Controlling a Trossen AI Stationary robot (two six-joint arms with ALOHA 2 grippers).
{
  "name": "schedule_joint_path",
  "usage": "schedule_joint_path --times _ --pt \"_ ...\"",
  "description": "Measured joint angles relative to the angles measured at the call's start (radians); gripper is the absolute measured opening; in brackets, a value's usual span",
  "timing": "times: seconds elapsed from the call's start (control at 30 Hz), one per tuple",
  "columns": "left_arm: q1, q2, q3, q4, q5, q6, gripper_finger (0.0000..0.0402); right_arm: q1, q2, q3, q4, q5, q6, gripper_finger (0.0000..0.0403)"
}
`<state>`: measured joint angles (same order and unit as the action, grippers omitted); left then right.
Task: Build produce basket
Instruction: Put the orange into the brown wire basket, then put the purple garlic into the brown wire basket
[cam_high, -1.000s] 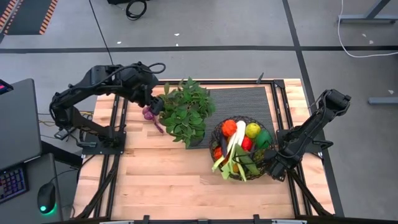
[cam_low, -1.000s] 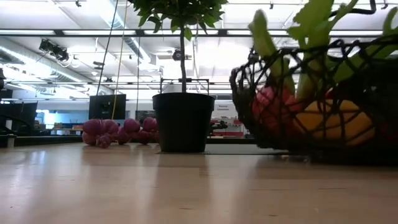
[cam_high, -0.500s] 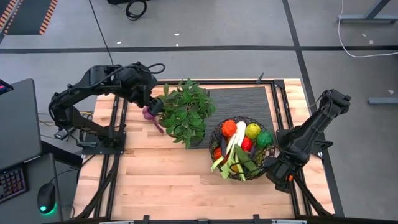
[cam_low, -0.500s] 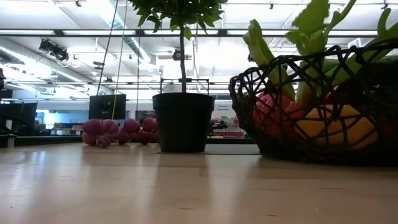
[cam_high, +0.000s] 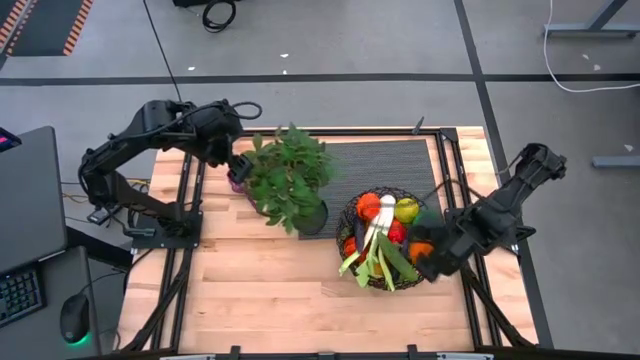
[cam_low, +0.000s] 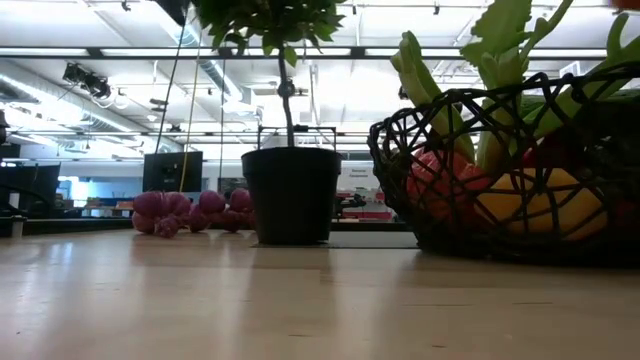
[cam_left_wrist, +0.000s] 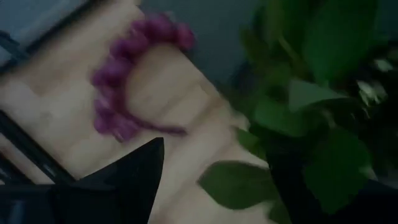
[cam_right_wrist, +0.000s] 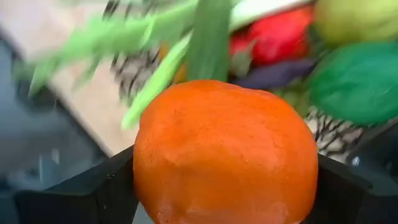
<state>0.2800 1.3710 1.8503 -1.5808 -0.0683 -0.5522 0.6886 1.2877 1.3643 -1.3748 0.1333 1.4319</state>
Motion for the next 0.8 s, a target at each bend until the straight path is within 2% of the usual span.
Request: schedule_joint_path --times 0.1,0.27,0.47,0.8 --pt "0.045 -0.025 -0.027 0.006 -0.026 0.047 0.0288 -0.038 0.001 -0.031 -0.004 0.031 0.051 0.0350" --pt "0.142 -0.036 -0.027 0.011 -0.029 0.096 0.0288 -0.068 0.006 -0.090 0.028 -0.054 0.093 0.0356" --pt "0.266 -0.040 -0.026 0.010 -0.038 0.183 0.0288 -0.067 0.006 -0.108 0.025 -0.070 0.187 0.0380" --pt "0.521 0.055 -0.027 0.010 -0.016 0.337 0.0288 -0.067 0.006 -0.108 0.014 -0.048 0.234 0.0398"
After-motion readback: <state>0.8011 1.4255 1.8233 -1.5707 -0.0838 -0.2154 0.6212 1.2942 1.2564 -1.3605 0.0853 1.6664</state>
